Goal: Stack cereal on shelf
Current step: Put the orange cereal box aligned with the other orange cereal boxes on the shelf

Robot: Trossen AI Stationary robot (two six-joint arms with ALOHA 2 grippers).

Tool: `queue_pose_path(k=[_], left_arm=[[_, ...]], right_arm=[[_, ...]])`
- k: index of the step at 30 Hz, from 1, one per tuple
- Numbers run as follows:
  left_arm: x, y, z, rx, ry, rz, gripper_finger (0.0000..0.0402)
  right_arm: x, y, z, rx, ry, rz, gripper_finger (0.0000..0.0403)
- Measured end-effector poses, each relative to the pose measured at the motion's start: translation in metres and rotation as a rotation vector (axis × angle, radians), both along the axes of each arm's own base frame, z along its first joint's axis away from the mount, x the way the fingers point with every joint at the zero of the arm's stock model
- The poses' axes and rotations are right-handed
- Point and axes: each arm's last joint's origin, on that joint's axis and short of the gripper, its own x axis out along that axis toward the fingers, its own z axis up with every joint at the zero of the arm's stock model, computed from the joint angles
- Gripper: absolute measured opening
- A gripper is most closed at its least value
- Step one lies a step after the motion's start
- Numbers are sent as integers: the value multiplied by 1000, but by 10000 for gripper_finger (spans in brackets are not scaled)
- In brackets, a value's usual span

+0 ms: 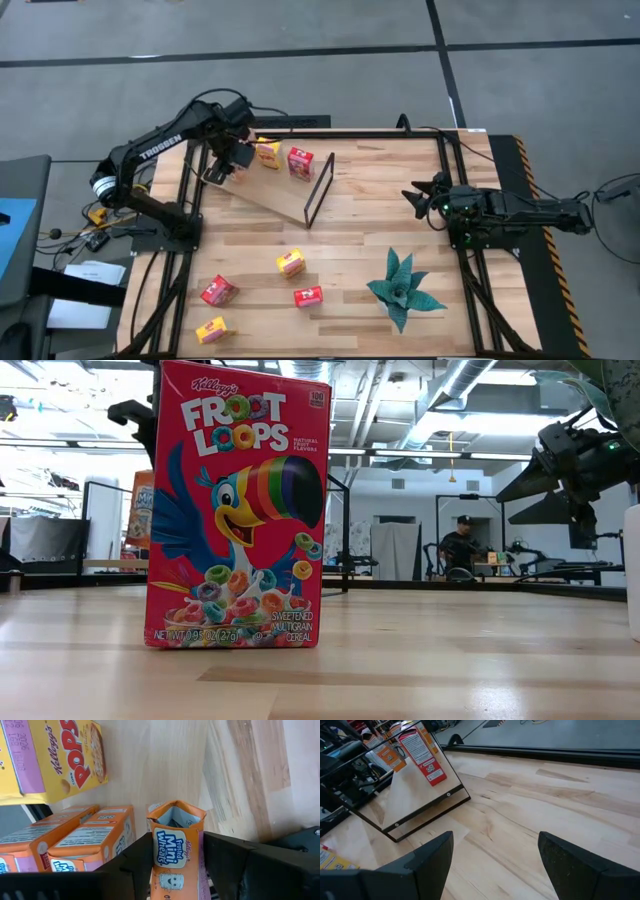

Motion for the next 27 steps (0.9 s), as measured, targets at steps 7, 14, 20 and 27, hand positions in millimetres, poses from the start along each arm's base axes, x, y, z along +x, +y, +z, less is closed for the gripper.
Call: queue_pose_path(k=[7,14,20,27], left_arm=[[0,-1,0,-8,0,2,193],[-1,0,0,13,19,34,232],[0,-1,3,85,58,135,233],[6,-12,39,99,-36,197,233]], right_arm=[[0,0,0,0,0,1,317],[0,0,0,1,0,2,317],[0,0,0,1,0,2,317],[0,0,0,-3,3,4,317]])
